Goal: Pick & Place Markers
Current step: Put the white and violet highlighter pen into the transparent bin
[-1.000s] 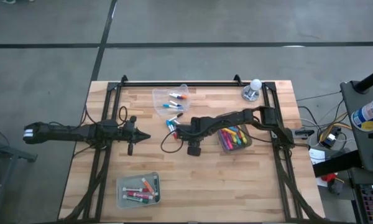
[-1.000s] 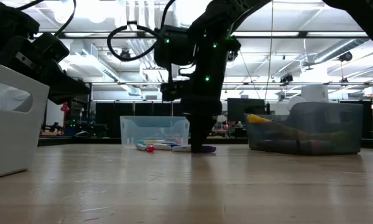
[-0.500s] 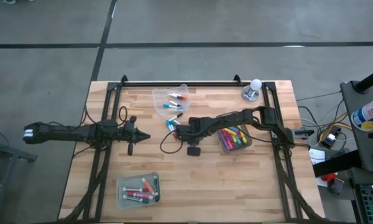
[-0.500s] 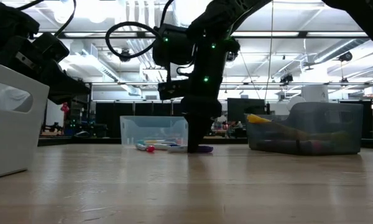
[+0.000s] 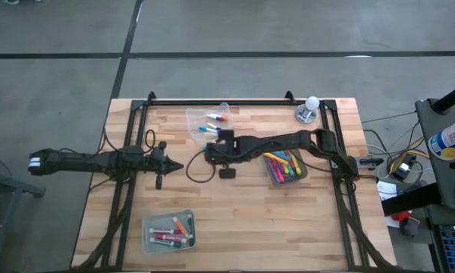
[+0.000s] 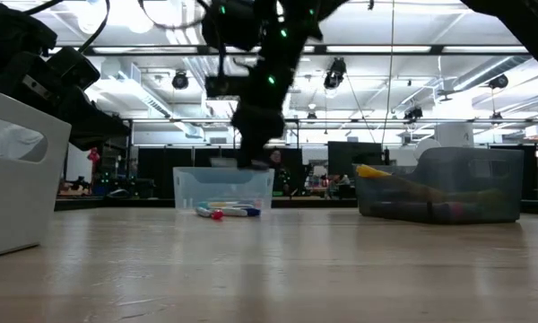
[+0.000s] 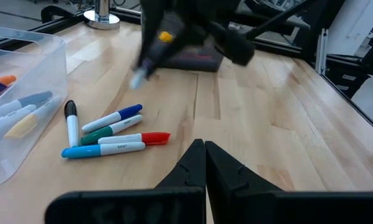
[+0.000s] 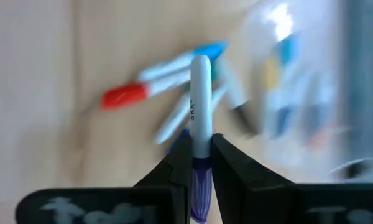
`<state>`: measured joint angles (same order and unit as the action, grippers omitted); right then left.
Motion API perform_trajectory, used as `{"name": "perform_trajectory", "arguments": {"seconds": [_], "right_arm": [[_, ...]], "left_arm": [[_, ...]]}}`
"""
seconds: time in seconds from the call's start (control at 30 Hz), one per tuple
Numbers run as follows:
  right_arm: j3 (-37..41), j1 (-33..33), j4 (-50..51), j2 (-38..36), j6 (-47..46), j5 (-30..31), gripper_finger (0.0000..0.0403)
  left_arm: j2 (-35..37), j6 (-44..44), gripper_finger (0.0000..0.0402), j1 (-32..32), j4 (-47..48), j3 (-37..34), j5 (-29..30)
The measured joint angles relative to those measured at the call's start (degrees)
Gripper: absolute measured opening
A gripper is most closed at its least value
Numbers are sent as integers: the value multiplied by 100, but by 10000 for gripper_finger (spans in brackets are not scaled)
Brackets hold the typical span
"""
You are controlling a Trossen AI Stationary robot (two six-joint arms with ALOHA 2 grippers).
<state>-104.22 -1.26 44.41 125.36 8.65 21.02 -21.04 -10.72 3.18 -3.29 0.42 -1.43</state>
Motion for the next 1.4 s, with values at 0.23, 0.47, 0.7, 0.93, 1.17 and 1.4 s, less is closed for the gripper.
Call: {"name": "perform_trajectory", "arguments": {"seconds": [0.23, 0.47, 0.7, 0.93, 1.17, 1.4], "right_arm": [[-1145, -309, -13, -15, 654, 209, 37], [-1860, -993, -55, -24, 416, -467, 38], [-1783, -1844, -397, -24, -378, -1532, 38], [-1534, -2231, -495, 217, -745, -2385, 38], [-1551, -2238, -673, 615, -567, -2409, 39], [-1599, -2236, -796, 688, -612, -2407, 76]], "left_arm": [[0, 0, 0, -2, -2, 0, 0], [0, 0, 0, -2, -1, -2, 0], [0, -2, 0, -2, 0, -2, 0], [0, -2, 0, -2, 0, -2, 0], [0, -2, 0, 0, -2, 0, 0], [0, 0, 0, -1, 0, 0, 0]]}}
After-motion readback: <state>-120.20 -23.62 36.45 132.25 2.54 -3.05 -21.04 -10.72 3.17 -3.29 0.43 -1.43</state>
